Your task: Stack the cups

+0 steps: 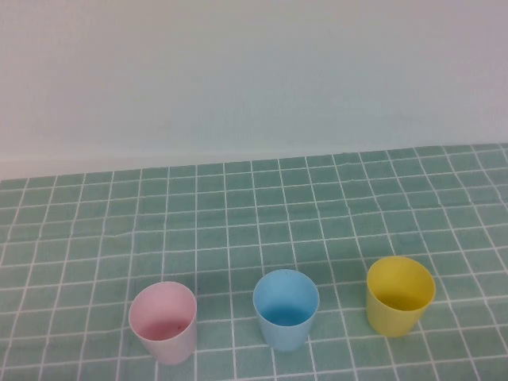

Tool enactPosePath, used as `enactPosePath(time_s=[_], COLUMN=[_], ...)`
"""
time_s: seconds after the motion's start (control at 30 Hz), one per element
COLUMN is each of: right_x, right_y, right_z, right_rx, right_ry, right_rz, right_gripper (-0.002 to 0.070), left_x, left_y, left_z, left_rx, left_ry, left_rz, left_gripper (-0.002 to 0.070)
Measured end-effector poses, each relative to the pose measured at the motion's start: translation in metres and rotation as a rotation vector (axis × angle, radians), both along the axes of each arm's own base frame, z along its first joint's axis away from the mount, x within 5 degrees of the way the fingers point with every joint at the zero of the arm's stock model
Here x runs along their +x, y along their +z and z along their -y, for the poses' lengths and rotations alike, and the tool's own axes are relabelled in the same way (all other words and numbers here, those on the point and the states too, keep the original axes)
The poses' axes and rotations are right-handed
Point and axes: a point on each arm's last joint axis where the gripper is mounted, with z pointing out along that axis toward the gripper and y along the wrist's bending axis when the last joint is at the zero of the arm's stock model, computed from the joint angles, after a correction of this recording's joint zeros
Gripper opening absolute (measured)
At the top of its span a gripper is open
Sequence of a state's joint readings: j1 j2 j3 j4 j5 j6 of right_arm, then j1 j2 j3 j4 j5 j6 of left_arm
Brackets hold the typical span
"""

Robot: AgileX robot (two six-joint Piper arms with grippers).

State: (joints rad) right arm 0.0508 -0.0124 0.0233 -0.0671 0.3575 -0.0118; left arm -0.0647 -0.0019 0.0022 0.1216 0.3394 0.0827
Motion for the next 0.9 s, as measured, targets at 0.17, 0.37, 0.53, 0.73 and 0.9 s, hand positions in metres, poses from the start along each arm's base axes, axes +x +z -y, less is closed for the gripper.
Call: enactPosePath(time_s=[0.17, 0.37, 0.53, 0.73, 0.9], right_x=[0.0, 0.0, 0.0, 0.0, 0.0], right_y=[0.0, 0.0, 0.0, 0.0, 0.0], right_z=[0.0, 0.0, 0.0, 0.0, 0.0], right_rx=[0.0, 0.0, 0.0, 0.0, 0.0], right_ry=[0.0, 0.0, 0.0, 0.0, 0.0], right_rz=[0.0, 0.0, 0.0, 0.0, 0.0], right_gripper=[-0.0001, -0.0001, -0.0001, -0.0001, -0.0001], left_x=[0.0, -0.0002, -0.0003, -0.0002, -0.0002], left_y=[0.0, -0.0002, 0.0003, 0.0003, 0.0003], left_z=[0.0, 0.0038, 0.0071, 0.0075, 0.0076], left_rx=[0.0, -0.115, -0.216, -0.259, -0.349], left_ry=[0.0, -0.009, -0.017, -0.008, 0.018], left_rz=[0.0, -0.007, -0.009, -0.013, -0.019], left_gripper=[-0.0001, -0.0001, -0.0001, -0.0001, -0.0001])
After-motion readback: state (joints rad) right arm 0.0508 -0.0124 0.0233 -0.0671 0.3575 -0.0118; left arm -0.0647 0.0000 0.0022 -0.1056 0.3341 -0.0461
